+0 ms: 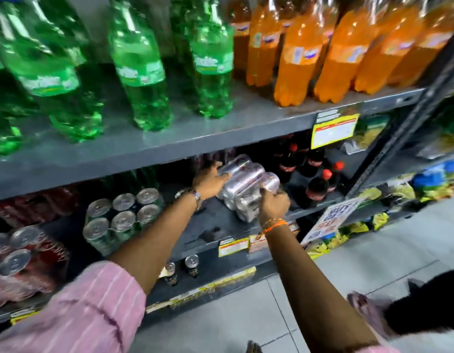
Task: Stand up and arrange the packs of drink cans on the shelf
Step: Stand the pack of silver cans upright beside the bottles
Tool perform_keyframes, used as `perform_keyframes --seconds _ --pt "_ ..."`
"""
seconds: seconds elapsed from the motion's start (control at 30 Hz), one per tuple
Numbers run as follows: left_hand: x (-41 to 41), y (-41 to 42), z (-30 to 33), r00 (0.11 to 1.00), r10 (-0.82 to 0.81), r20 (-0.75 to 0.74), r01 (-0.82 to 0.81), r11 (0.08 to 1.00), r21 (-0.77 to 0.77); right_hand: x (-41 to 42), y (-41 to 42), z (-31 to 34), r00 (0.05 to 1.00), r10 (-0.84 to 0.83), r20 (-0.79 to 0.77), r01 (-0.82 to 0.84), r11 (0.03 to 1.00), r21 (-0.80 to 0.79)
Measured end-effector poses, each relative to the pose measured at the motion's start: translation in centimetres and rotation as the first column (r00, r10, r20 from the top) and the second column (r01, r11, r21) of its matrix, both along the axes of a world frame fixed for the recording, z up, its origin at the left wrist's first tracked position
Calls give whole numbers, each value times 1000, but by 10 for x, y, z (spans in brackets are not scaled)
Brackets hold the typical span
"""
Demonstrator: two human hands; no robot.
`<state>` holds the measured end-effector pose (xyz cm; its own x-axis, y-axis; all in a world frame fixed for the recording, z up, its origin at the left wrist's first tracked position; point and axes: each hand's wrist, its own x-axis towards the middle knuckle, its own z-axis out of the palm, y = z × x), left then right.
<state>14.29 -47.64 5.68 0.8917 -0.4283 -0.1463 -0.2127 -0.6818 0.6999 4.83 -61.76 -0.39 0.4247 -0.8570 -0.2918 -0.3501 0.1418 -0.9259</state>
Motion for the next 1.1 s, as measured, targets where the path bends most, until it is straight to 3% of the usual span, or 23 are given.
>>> perform_keyframes --seconds 0.17,0.27,0.37,0.57,0.7,0.87,1.1 --pt "35 -44 -25 975 -89 -202 98 994 40 7 -10 -7 995 79 63 -89 980 176" --pt "49 -52 -42 992 -23 -126 39 991 127 9 -12 -5 992 53 116 -82 961 265" --pt "55 -53 -48 999 35 37 -44 962 271 13 -14 -5 995 81 60 -94 961 259" --pt "44 -36 -49 997 79 25 -83 962 261 24 -35 -9 982 173 -71 -157 969 190" --pt "33 -31 -57 980 157 -119 -152 987 50 30 -44 -5 959 273 -75 -257 951 173" --pt "29 -20 -58 954 217 -204 -239 967 -89 30 -50 2 942 330 -59 -320 937 139" --pt "31 -9 -49 962 180 -208 -242 912 -330 25 -45 15 939 345 19 -339 931 -133"
